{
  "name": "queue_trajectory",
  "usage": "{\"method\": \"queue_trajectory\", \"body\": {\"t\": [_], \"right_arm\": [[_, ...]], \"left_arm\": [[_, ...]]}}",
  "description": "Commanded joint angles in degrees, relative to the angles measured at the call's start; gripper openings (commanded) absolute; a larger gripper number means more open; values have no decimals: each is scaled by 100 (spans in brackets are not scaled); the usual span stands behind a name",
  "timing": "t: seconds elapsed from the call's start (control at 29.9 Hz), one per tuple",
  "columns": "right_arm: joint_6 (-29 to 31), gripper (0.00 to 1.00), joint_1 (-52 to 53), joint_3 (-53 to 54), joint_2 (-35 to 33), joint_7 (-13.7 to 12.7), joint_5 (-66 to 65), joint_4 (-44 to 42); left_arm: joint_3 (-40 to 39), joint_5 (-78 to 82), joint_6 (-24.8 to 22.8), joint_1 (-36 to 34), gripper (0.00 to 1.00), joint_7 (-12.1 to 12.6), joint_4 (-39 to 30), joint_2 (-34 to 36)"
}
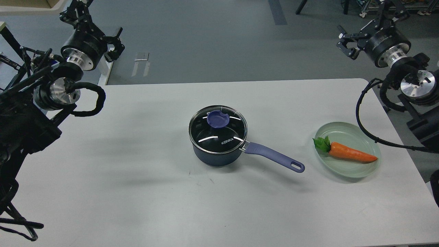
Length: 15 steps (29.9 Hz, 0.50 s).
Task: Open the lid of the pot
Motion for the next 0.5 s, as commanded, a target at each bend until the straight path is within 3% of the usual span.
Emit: {"method": "queue_trajectory", "body": {"t": [0.0,0.47], "right_arm": [[-17,100,-2,-54,-63,2,-4,0],[-105,100,314,-598,-221,195,-101,-53]], "left_arm": [[1,2,-20,18,99,-48,-1,0],[28,11,-11,27,99,74,-10,26]]}}
